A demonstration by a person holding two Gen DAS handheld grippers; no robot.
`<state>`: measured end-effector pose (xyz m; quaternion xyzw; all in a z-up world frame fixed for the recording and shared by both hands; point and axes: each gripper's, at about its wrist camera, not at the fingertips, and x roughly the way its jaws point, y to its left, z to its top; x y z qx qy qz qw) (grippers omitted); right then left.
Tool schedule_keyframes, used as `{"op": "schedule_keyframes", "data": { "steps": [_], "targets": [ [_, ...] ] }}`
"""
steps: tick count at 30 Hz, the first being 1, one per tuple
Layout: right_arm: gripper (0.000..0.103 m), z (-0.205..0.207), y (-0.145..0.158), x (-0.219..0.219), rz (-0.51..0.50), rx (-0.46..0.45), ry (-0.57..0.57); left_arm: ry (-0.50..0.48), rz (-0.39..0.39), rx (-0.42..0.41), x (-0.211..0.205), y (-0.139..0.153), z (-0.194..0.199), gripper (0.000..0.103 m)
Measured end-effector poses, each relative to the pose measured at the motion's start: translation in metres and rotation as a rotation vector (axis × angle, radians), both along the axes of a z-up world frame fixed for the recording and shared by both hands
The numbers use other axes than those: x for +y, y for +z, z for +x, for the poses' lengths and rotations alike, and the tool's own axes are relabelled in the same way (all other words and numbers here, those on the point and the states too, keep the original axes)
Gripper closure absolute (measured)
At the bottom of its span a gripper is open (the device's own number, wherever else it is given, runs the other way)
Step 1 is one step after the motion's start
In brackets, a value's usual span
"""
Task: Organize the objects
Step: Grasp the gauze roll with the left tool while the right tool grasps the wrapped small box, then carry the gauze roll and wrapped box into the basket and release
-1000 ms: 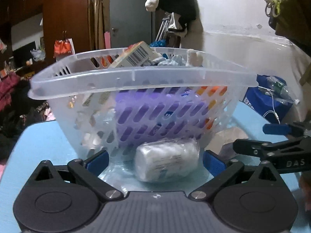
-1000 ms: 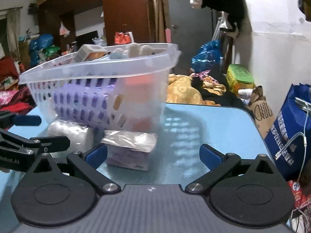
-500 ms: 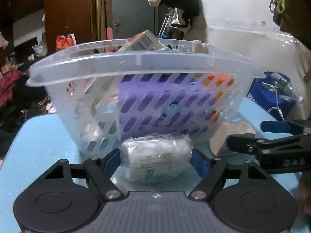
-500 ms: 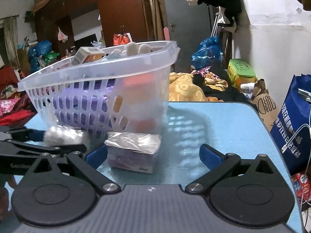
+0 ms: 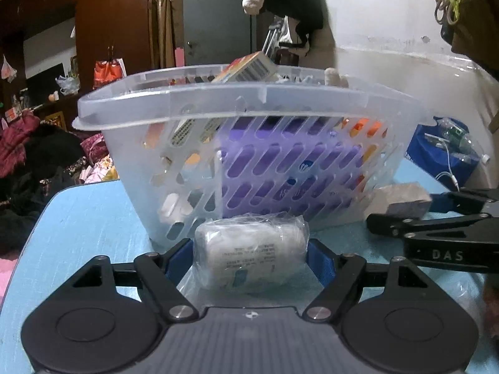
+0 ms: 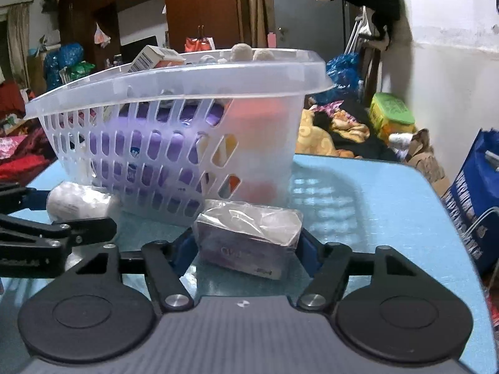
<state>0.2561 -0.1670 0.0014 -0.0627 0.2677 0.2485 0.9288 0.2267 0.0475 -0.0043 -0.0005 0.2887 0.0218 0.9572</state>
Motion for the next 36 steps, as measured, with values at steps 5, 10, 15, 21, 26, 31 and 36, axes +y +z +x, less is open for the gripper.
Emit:
{"op": "schedule_keyframes", "data": {
  "steps": [5, 10, 15, 21, 26, 31, 36],
  "targets": [
    [0.035, -0.023, 0.008, -0.009, 0.000, -0.092, -0.017, -0.027, 0.001, -0.099, -0.005, 0.010, -0.020, 0.023],
    [0.035, -0.049, 0.020, -0.021, 0.030, -0.184, -0.021, -0.081, 0.003, -0.192, -0.012, 0.024, -0.049, 0.023],
    [0.035, -0.078, 0.034, -0.027, 0.058, -0.287, -0.008, -0.100, 0.002, -0.297, -0.014, 0.046, -0.080, 0.023],
    [0.035, -0.092, 0.077, -0.030, 0.140, -0.370, 0.054, -0.113, -0.001, -0.390, -0.008, 0.098, -0.091, 0.023],
    [0.036, -0.059, 0.124, -0.015, 0.200, -0.398, 0.116, -0.082, 0.005, -0.410, 0.002, 0.145, -0.052, 0.023],
    [0.036, -0.006, 0.134, 0.020, 0.128, -0.327, 0.082, -0.020, -0.012, -0.306, 0.023, 0.153, 0.012, 0.023],
    [0.036, 0.055, 0.117, 0.037, 0.067, -0.151, 0.019, -0.009, -0.005, -0.127, 0.038, 0.124, 0.062, 0.023]
  ]
}}
